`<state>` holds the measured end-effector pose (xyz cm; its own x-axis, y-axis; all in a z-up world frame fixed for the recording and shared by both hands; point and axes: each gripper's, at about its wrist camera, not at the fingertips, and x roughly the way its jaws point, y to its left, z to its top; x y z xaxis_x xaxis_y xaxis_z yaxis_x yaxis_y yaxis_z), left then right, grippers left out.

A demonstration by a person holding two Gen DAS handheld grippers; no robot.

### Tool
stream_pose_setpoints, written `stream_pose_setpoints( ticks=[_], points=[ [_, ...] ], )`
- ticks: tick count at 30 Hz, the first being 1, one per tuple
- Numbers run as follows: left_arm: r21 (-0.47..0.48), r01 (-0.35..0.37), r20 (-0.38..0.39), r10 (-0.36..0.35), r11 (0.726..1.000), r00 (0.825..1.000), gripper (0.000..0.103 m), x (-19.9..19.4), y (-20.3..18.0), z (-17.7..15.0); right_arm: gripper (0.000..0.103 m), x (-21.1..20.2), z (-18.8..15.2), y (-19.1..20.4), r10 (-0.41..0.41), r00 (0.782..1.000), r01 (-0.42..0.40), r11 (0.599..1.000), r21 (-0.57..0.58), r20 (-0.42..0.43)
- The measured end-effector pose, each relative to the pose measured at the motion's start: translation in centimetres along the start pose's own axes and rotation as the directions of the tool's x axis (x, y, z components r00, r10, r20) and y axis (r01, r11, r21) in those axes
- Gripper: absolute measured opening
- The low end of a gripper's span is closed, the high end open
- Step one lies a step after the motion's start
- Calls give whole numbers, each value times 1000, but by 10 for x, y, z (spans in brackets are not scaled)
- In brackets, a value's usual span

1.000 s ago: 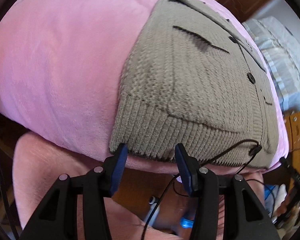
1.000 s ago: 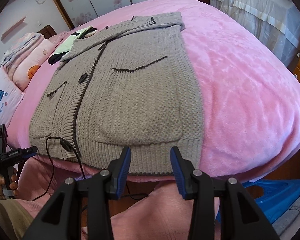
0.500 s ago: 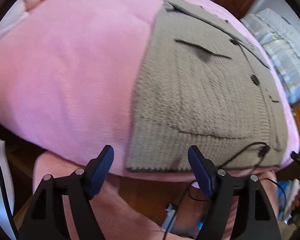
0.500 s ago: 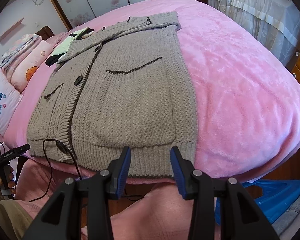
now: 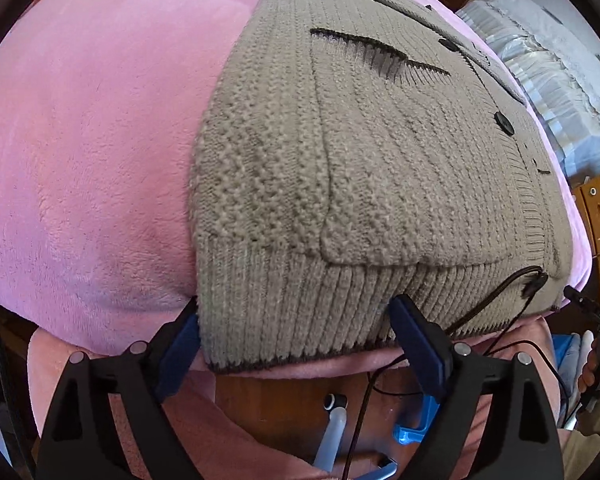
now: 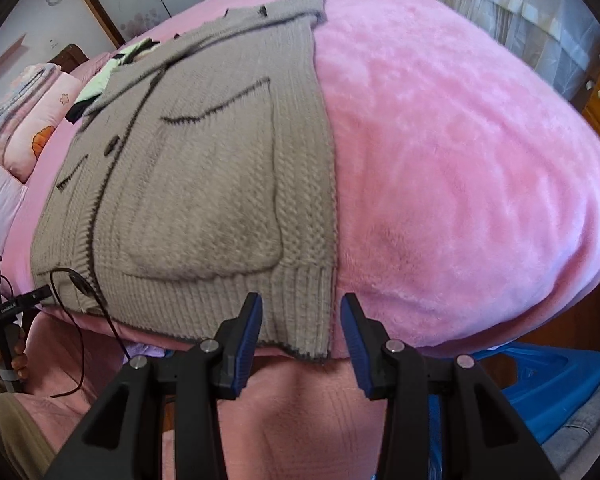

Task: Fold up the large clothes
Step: 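Close both tools on the cardigan hem, then lift the hem with both tools and fold it toward the collar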

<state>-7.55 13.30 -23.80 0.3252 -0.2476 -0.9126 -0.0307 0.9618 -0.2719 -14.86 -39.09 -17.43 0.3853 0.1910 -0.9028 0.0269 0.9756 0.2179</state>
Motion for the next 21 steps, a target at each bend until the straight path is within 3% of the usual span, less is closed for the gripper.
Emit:
stream_pose_setpoints(
  ticks=[3,6,8,9,11,15,21],
  points=[
    [10,-18,8,18,1000,1000,81,0,-10,1,41,16,-2,-3,13,999,-13,1000,-1,-32],
    [42,-30,6,29,999,1000,58,-3,-21,2,41,22,-3,-5,26,999,-26,1000,7,-22],
    [68,-33,5,33,997,999,33,-6,-30,3,41,23,-3,-5,44,999,-44,999,12,-16],
    [86,-35,4,35,996,999,28,-7,-36,3,36,23,-3,-6,69,998,-69,998,17,-16],
    [107,-58,6,57,993,998,14,-10,-47,3,13,22,-3,-7,127,992,-126,992,24,-22],
    [127,-79,16,78,989,997,13,-15,-59,5,10,17,-5,-4,121,993,-121,993,-12,-18],
    [77,-49,-26,51,996,998,16,-6,-49,11,16,28,-3,-15,154,988,-152,987,59,-33]
  ],
)
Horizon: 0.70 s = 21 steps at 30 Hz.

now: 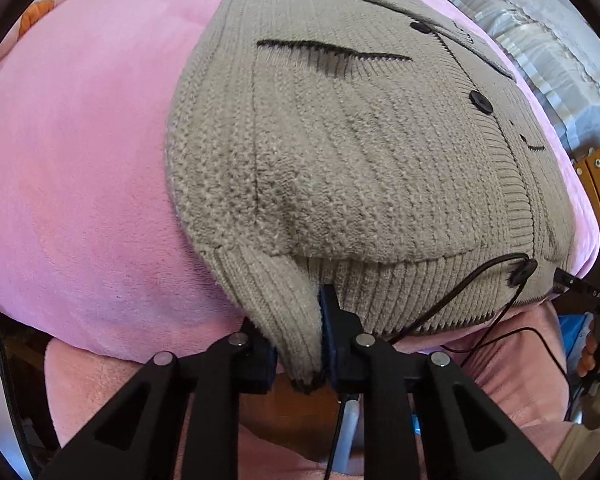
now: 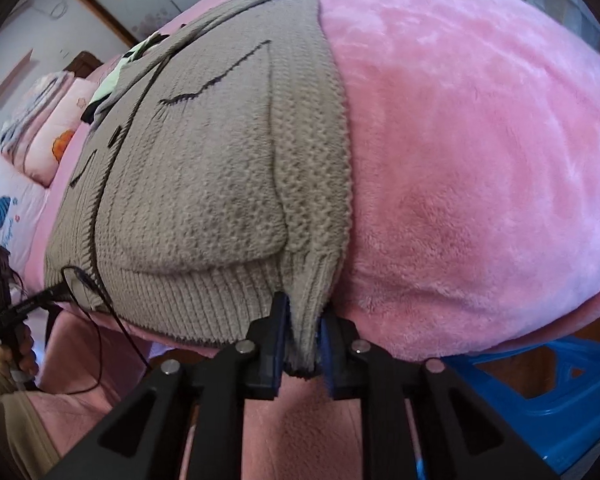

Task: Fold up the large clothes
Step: 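Lift the hem with both tools and fold it toward the collar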

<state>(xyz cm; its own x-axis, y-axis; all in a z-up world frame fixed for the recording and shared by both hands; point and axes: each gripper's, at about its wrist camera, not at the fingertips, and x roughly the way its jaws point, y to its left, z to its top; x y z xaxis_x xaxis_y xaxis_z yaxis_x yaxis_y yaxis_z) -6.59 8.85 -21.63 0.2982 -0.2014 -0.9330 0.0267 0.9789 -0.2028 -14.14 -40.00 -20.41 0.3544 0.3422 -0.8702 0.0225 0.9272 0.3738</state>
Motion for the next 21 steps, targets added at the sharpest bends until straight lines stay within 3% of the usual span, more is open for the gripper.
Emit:
stream_pose_setpoints(
  ticks=[3,5,9,11,15,18,21],
  points=[
    [4,-10,-7,10,1000,1000,13,4,-4,3,17,2,0,5,-19,1000,19,999,-28,10],
    [-11,2,-4,-2,1000,1000,11,1,-9,5,10,1,2,11,-24,1000,24,998,-51,10],
    [-100,127,57,-122,987,991,10,-31,-5,19,7,-22,3,29,-9,998,15,994,-111,56],
    [-129,203,135,-186,971,973,10,-61,-5,32,7,-42,8,37,19,994,-6,993,-122,106],
    [-123,273,266,-234,954,935,9,-113,-10,62,7,-81,28,48,77,973,-50,990,-128,219],
    [-114,308,347,-253,944,903,9,-144,-17,94,7,-108,53,61,106,942,-62,987,-147,317],
    [-121,329,389,-260,936,884,9,-157,-24,126,7,-125,82,71,127,913,-67,984,-164,388]
  ],
)
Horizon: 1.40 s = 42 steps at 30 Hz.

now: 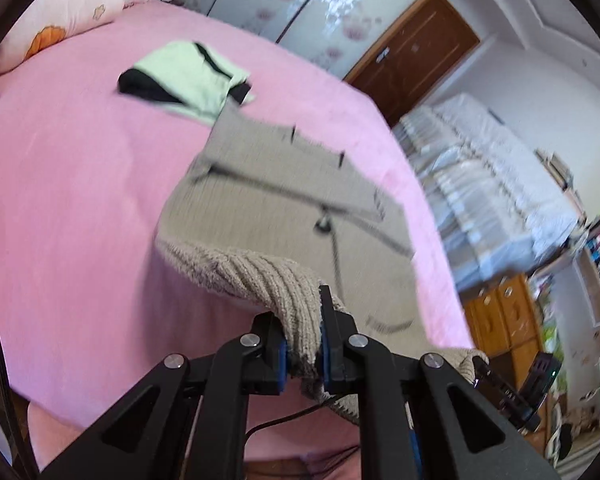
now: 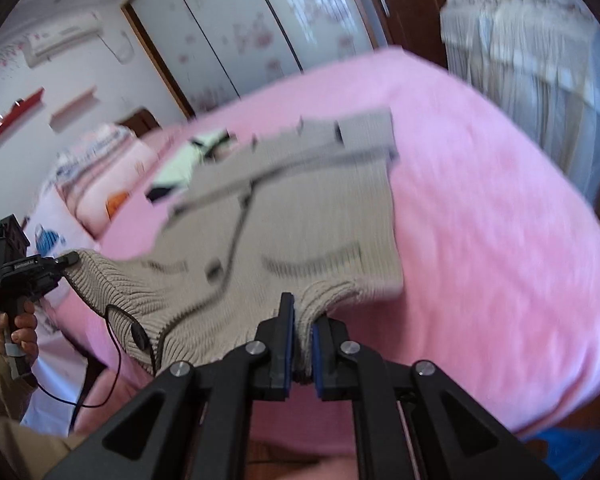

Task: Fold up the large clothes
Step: 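Lift the hem with both tools and fold it toward the collar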

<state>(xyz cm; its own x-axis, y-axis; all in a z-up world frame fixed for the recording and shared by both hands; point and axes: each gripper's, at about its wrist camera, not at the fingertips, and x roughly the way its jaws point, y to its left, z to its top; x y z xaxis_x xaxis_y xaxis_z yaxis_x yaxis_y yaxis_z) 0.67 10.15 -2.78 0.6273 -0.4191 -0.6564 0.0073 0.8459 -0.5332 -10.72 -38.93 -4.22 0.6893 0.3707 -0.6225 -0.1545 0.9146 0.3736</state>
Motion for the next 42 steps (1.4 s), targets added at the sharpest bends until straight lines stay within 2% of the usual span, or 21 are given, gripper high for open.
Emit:
stream_pose_setpoints(
  ticks=[5,10,15,18,24,26,28,30,32,35,37,40,42],
  points=[
    [-53,-30,22,31,998,999,9,24,-7,57,7,23,58,-4,-20,998,19,1000,16,65],
    [-73,-117,33,119,990,992,10,82,-12,115,7,63,119,-11,-84,992,81,996,38,98],
    [-137,-151,23,155,979,988,9,147,-1,173,7,123,175,-31,-152,984,144,986,84,94],
    [-133,-172,29,177,976,984,10,188,3,203,7,163,206,-39,-192,976,183,979,89,100],
    [-164,-179,80,194,970,978,10,266,20,256,7,235,258,-58,-267,957,250,957,145,113],
    [-178,-190,77,206,966,975,10,292,31,263,7,266,269,-67,-295,952,280,948,153,87],
    [-203,-225,14,232,953,973,10,330,52,261,7,300,270,-76,-343,939,336,932,137,32],
    [-201,-256,-24,257,946,966,10,353,66,254,7,332,263,-84,-398,917,399,910,110,-32],
    [-175,-253,-43,250,952,967,12,368,76,249,7,352,254,-88,-436,897,441,893,85,-70],
    [-104,-240,-34,238,965,971,13,371,74,248,8,353,250,-87,-448,891,452,889,71,-73],
    [-27,-258,-49,257,966,965,14,371,65,250,9,348,255,-82,-449,891,453,890,56,-73],
    [39,-299,-82,301,954,950,23,368,52,255,9,336,263,-71,-445,894,448,893,42,-60],
    [51,-270,-83,273,962,958,30,356,42,255,11,324,269,-62,-422,905,424,904,52,-45]
  ],
)
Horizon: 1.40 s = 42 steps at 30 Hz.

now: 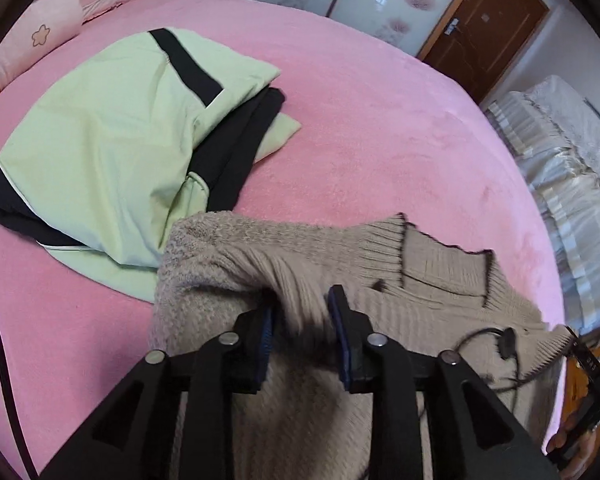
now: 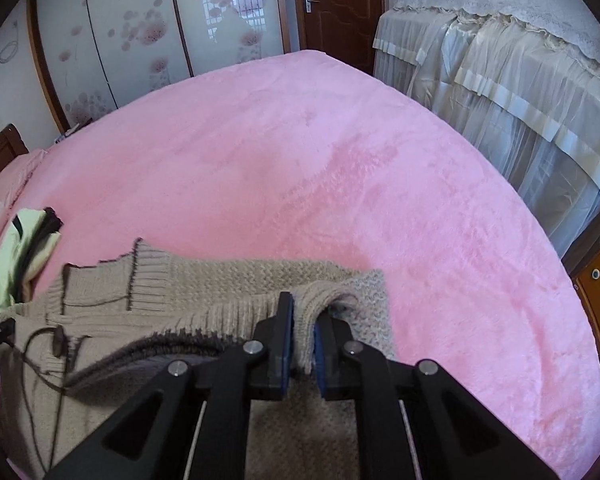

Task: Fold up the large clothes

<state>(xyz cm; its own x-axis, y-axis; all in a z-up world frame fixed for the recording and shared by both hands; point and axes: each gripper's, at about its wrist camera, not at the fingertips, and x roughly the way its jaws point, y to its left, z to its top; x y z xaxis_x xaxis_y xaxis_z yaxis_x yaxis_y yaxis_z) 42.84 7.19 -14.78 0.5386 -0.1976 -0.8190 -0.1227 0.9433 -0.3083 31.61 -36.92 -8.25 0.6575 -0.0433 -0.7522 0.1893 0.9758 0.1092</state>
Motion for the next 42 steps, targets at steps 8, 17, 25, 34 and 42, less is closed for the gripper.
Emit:
stream_pose_setpoints(
  ticks=[8,17,25,34,42],
  points=[
    [94,110,-54,-106,989,993,54,-39,-28,-20,33,-47,-2,31,96,992,-91,994,-57,86],
    [219,159,-260,-100,963,960,28,3,-65,-49,34,-51,-9,75,157,985,-145,976,-163,67],
    [293,161,-199,-104,943,974,4,-14,-80,-53,34,-31,-17,86,158,987,-153,971,-183,17],
    [285,283,-138,-253,916,957,4,-29,-128,-36,34,-20,-27,79,158,987,-157,976,-154,-5],
    [450,411,-334,-278,793,901,8,-42,-164,-81,34,-32,-17,48,121,992,-115,985,-125,44]
  ],
)
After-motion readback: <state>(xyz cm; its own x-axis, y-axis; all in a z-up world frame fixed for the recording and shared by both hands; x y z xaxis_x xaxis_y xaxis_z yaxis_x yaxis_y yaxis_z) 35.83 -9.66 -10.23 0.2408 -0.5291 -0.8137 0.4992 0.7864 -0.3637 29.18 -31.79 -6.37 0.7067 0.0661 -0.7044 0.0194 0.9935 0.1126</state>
